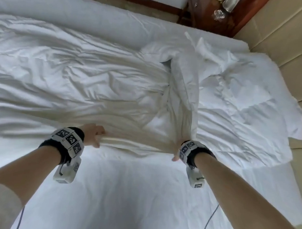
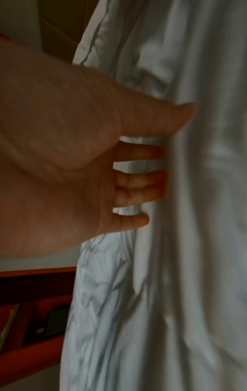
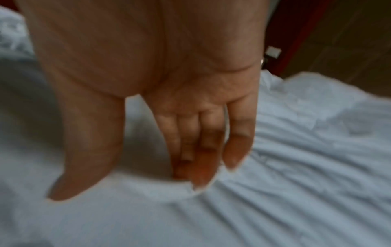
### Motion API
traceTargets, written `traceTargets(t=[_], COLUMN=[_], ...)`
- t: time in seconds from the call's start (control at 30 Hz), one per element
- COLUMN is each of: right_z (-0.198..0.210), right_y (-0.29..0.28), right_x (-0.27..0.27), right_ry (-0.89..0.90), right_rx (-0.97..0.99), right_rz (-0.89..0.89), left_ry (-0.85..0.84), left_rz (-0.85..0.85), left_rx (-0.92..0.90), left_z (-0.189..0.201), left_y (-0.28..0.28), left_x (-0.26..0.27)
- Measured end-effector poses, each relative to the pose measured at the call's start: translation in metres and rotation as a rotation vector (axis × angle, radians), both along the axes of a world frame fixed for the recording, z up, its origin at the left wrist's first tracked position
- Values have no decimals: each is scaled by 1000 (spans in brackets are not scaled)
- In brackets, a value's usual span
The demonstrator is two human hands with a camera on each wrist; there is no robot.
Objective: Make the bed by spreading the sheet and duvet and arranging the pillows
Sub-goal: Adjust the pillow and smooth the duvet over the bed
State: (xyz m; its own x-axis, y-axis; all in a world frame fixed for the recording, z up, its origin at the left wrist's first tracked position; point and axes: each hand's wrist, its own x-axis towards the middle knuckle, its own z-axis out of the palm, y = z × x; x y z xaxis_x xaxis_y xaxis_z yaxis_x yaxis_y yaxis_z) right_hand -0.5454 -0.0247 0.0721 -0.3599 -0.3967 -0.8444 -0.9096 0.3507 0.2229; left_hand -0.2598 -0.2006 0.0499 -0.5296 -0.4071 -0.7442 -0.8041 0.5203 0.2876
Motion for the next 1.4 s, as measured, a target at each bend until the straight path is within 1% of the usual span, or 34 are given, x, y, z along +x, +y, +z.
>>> traceTargets(t=[0.07,0.1,0.17,0.2,0.23,0.27,0.3,0.37,0.4,0.43,0.5,0.57,0.63,0.7,0.73,0.77,0.83,0.87,0.93,1.0,1.07,1.1,1.17,1.27,1.4], right_z=[-9,-12,-16,-13,-11,-9,-11,-18,-20,-18,-1,27,51,58,52,37,-3,-23,-47,-51,-36,-24,2,39,68], right_y=[3,0,-9,-17,-24,-30,-35,-43,-44,-47,-49,-46,-31,1,23,46,96,116,144,148,136,128,111,95,83], right_x=[0,-6,-24,-32,-40,-47,-53,-61,-64,-68,-79,-99,-125,-138,-139,-134,-112,-98,-78,-70,-73,-77,-83,-77,-55], right_ry=[-55,-48,43,138,218,235,187,-37,-130,-172,-183,-201,-146,-96,-98,-112,-150,-155,-176,-175,-102,-84,-114,-114,-130], right_rx=[6,-94,-461,-650,-761,-814,-831,-865,-879,-924,-1060,-1221,-1328,-1338,-1300,-1228,-1000,-851,-588,-492,-513,-562,-666,-784,-890], right_rz=[-46,-92,-264,-343,-379,-428,-504,-760,-852,-854,-813,-901,-1012,-1110,-1178,-1253,-1367,-1357,-1215,-1028,-906,-908,-957,-915,-867], left_ry=[78,125,193,213,229,242,257,281,280,267,226,235,293,349,344,321,242,208,167,132,113,106,106,172,334], left_rz=[78,127,228,272,301,321,335,352,356,359,366,392,433,433,407,362,281,264,216,178,206,240,310,386,506], left_rx=[-8,-37,-88,-102,-106,-111,-122,-155,-169,-180,-191,-225,-323,-393,-368,-311,-169,-112,-56,-58,-69,-75,-86,-127,-125], left_z=[-4,-6,-13,-16,-20,-24,-28,-31,-33,-34,-31,-23,-7,8,15,18,19,18,15,12,15,18,27,47,65], left_y=[14,21,36,43,51,59,65,75,79,81,83,79,74,67,65,66,78,87,105,116,120,121,122,122,120], left_x=[-10,-16,-27,-31,-35,-37,-37,-32,-27,-22,-15,-18,-33,-56,-69,-79,-96,-99,-99,-92,-81,-75,-66,-50,-35])
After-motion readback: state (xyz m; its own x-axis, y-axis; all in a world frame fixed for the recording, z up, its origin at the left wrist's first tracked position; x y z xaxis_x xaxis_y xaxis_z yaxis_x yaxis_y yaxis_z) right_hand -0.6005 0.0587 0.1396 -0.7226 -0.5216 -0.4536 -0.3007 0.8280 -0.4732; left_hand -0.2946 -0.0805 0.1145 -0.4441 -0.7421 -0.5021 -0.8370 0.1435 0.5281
